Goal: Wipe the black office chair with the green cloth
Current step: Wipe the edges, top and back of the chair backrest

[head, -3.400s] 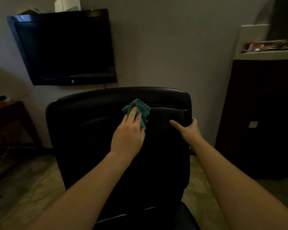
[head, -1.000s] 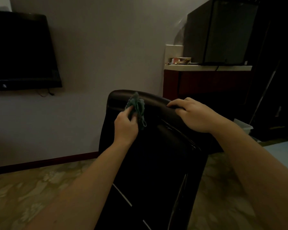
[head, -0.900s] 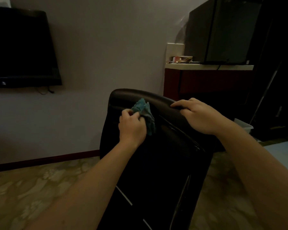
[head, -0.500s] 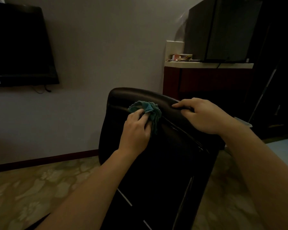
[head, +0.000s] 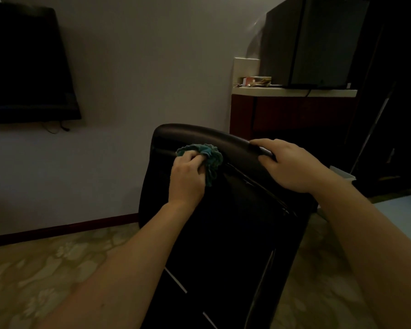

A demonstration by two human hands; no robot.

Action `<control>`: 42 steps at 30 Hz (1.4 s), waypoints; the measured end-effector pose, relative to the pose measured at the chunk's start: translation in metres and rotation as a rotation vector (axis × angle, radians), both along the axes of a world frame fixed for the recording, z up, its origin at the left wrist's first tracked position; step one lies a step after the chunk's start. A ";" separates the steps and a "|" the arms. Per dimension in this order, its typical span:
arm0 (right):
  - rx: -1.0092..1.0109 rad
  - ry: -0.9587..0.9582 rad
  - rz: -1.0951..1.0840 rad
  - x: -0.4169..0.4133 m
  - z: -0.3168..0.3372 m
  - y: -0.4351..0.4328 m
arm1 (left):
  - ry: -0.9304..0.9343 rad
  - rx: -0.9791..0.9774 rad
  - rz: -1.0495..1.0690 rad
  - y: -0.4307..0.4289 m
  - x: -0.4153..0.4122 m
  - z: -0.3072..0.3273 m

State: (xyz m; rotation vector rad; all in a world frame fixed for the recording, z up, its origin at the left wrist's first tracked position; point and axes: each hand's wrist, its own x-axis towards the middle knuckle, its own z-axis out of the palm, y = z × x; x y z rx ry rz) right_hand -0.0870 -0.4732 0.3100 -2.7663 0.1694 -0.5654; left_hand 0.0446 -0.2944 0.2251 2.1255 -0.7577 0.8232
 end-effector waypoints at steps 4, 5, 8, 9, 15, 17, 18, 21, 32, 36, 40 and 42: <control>-0.025 -0.010 -0.003 -0.001 -0.002 -0.002 | -0.118 0.044 -0.088 -0.002 -0.010 -0.007; -0.026 -0.013 -0.005 -0.001 -0.002 -0.002 | -0.170 0.073 -0.109 -0.003 -0.013 -0.007; -0.030 -0.023 -0.011 -0.001 -0.002 -0.001 | -0.328 0.177 -0.161 0.001 -0.013 -0.008; -0.033 -0.027 -0.012 0.000 -0.002 -0.001 | -0.355 0.214 -0.159 0.004 -0.011 -0.006; -0.009 -0.023 0.006 0.007 0.000 -0.001 | -0.029 0.092 0.018 0.004 0.006 0.009; 0.002 -0.015 0.011 0.008 0.000 -0.001 | 0.036 0.032 0.032 -0.002 0.002 0.011; 0.002 -0.012 0.012 0.007 0.000 -0.001 | 0.031 0.028 0.011 -0.004 -0.004 0.010; 0.003 -0.016 0.014 0.004 0.000 -0.004 | -0.082 0.073 -0.107 -0.008 -0.025 0.004; 0.007 -0.010 0.018 0.002 0.001 -0.002 | -0.123 0.112 -0.072 -0.003 -0.020 0.008; -0.007 -0.026 0.005 0.002 -0.001 -0.004 | -0.233 0.172 -0.192 -0.003 -0.034 0.004; -0.022 -0.025 0.015 0.002 -0.002 -0.004 | -0.350 0.351 -0.209 0.008 -0.011 0.013; -0.021 -0.027 0.017 0.002 0.000 -0.002 | -0.259 0.287 -0.124 0.011 -0.002 0.019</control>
